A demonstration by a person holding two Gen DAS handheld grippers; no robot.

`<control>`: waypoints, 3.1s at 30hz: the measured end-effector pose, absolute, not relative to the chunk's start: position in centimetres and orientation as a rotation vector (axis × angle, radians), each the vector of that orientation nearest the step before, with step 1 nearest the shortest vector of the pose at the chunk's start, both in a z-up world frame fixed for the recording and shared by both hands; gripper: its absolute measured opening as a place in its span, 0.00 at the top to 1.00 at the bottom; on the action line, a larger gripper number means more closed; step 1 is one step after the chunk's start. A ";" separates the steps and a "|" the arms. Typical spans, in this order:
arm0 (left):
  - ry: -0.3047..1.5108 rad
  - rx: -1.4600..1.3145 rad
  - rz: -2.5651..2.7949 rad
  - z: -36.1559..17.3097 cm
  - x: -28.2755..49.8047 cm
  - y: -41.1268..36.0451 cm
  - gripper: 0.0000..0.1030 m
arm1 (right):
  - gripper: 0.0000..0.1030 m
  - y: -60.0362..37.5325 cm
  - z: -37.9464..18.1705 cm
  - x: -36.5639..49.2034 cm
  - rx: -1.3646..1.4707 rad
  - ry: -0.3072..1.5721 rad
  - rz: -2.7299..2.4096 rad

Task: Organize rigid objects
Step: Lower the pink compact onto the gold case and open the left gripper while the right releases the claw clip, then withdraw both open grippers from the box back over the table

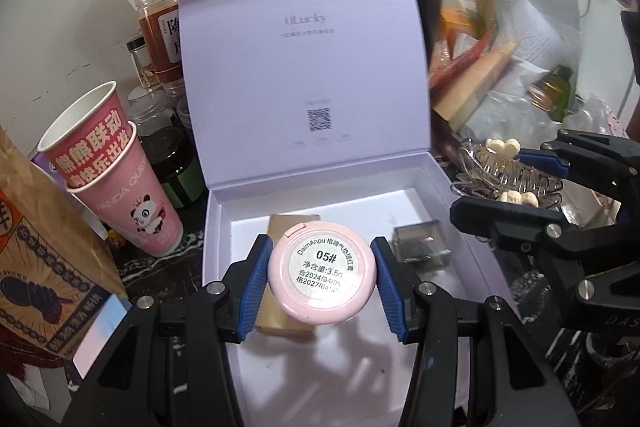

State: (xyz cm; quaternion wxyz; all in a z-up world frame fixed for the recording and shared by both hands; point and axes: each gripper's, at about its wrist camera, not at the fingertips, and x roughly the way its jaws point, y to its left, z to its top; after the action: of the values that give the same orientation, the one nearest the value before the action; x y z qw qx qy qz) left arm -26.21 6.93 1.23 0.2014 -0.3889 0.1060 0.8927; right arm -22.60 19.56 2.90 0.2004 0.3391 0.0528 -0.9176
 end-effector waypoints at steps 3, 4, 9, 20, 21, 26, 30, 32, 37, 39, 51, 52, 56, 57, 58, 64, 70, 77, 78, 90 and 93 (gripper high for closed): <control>0.281 -1.090 2.494 0.9 -27.3 6.6 0.51 | 0.60 19.7 2.3 -23.7 0.976 0.128 -2.563; 0.272 -1.090 2.490 0.8 -27.6 6.6 0.51 | 0.60 19.7 2.1 -24.1 0.988 0.117 -2.558; 0.274 -1.112 2.492 -0.1 -29.1 6.3 0.51 | 0.60 19.8 0.6 -25.4 1.050 0.090 -2.542; 0.258 -1.210 2.455 -2.3 -31.2 5.9 0.51 | 0.60 20.6 -2.1 -27.2 1.154 0.062 -2.526; 0.266 -1.215 2.451 -2.5 -31.4 6.0 0.51 | 0.60 20.7 -2.3 -27.2 1.157 0.059 -2.527; 0.279 -1.237 2.438 -3.4 -31.8 6.0 0.51 | 0.60 20.9 -3.3 -27.5 1.191 0.048 -2.523; 0.253 -1.246 2.431 -3.9 -32.2 5.7 0.51 | 0.60 21.0 -3.9 -27.6 1.207 0.059 -2.527; 0.250 -1.248 2.427 -3.9 -32.3 5.7 0.51 | 0.60 21.2 -4.0 -27.7 1.208 0.045 -2.524; 0.291 -1.232 2.433 -4.0 -32.0 6.2 0.51 | 0.60 20.8 -3.9 -27.6 1.211 0.073 -2.523; 0.303 -1.234 2.432 -4.0 -31.9 6.4 0.51 | 0.55 20.7 -3.9 -27.5 1.216 0.078 -2.522; 0.234 -1.293 2.426 -3.8 -32.0 6.3 0.51 | 0.42 21.2 -2.9 -26.4 1.214 0.057 -2.556; 0.231 -1.294 2.434 -3.7 -31.9 6.2 0.51 | 0.42 21.2 -2.9 -26.4 1.216 0.055 -2.558; 0.262 -1.277 2.471 -3.0 -31.2 6.3 0.26 | 0.42 21.4 -2.4 -25.8 1.220 0.050 -2.571; 0.263 -1.271 2.476 -2.9 -31.1 6.3 0.15 | 0.42 21.4 -2.3 -25.7 1.221 0.046 -2.576; 0.254 -1.260 2.478 -2.6 -30.9 6.3 0.00 | 0.42 21.5 -2.1 -25.5 1.221 0.043 -2.580; 0.254 -1.236 2.493 -1.5 -29.4 6.6 0.00 | 0.42 21.8 -0.8 -24.0 1.200 0.044 -2.607; 0.287 -1.180 2.524 0.7 -27.8 6.4 0.00 | 0.42 22.0 0.9 -22.6 1.167 0.057 -2.636; 0.304 -1.124 2.566 3.4 -25.7 6.0 0.00 | 0.42 21.8 3.3 -20.3 1.098 0.069 -2.664; 0.303 -1.118 2.570 3.8 -25.3 5.9 0.00 | 0.42 21.8 3.7 -19.9 1.088 0.072 -2.668; 0.322 -1.017 2.625 7.3 -20.3 5.7 0.00 | 0.38 21.4 7.1 -15.1 0.965 0.090 -2.711; 0.303 -0.998 2.625 7.8 -19.0 5.6 0.00 | 0.37 21.4 7.5 -14.1 0.955 0.086 -2.720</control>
State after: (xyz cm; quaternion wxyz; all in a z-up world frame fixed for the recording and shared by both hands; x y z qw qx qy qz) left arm -19.04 5.62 7.81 0.1577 -0.3490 0.1059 0.9177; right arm -14.09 21.39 7.47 0.1286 0.3285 0.0295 -0.9353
